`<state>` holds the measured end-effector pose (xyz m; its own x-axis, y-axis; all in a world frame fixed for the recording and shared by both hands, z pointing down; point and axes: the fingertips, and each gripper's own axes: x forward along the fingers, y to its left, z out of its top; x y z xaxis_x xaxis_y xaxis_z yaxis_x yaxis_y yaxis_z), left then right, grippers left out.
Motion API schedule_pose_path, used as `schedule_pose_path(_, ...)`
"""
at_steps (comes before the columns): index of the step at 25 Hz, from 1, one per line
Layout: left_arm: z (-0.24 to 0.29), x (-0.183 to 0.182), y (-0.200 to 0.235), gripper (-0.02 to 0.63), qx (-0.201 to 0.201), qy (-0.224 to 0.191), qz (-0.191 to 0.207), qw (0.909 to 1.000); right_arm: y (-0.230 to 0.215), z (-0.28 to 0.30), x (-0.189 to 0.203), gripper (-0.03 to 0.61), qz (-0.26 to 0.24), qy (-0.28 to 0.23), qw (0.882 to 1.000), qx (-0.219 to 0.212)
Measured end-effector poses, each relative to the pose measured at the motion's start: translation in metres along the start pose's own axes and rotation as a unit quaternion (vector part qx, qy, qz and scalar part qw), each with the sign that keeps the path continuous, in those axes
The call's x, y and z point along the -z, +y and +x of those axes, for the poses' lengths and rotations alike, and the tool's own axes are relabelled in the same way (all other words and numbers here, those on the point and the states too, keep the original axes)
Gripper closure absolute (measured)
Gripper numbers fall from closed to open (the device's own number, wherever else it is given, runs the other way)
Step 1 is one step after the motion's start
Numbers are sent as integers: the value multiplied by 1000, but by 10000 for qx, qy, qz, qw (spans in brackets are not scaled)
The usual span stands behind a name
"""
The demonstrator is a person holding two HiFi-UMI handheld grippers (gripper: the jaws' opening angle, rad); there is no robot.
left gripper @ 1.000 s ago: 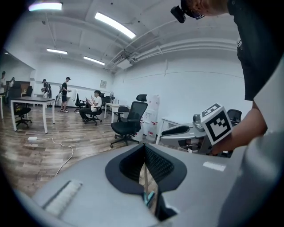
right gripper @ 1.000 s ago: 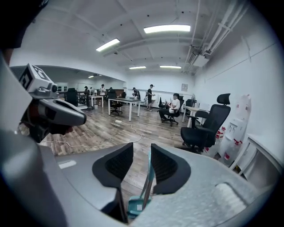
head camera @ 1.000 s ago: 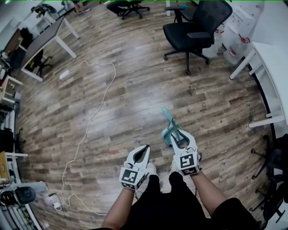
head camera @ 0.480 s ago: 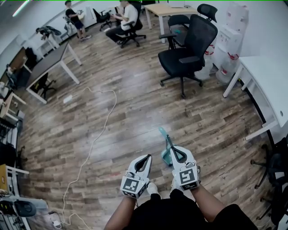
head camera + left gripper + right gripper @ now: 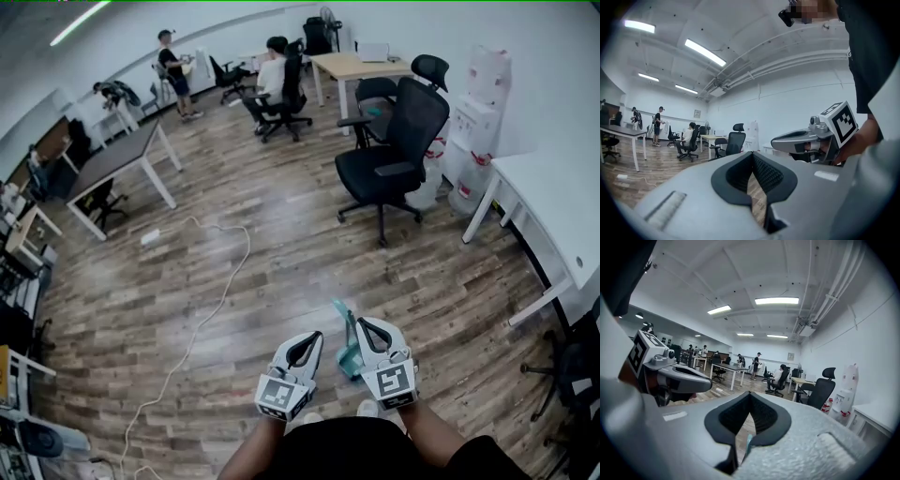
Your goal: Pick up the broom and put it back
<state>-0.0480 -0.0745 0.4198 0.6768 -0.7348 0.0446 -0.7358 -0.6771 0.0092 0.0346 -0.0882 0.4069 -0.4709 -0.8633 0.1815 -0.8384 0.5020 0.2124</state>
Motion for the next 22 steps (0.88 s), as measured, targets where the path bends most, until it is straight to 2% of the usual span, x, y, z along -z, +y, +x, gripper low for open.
schedule_pose_path(8,7,-32,0,595,128,-356,287,9989,-8,-5,-27,578,-221,-296,9992,155)
schedule_pose_path(22,4,-36,3,595,155,-416,298,9986,-7,-8,-36,578,-242,-355,9987,262)
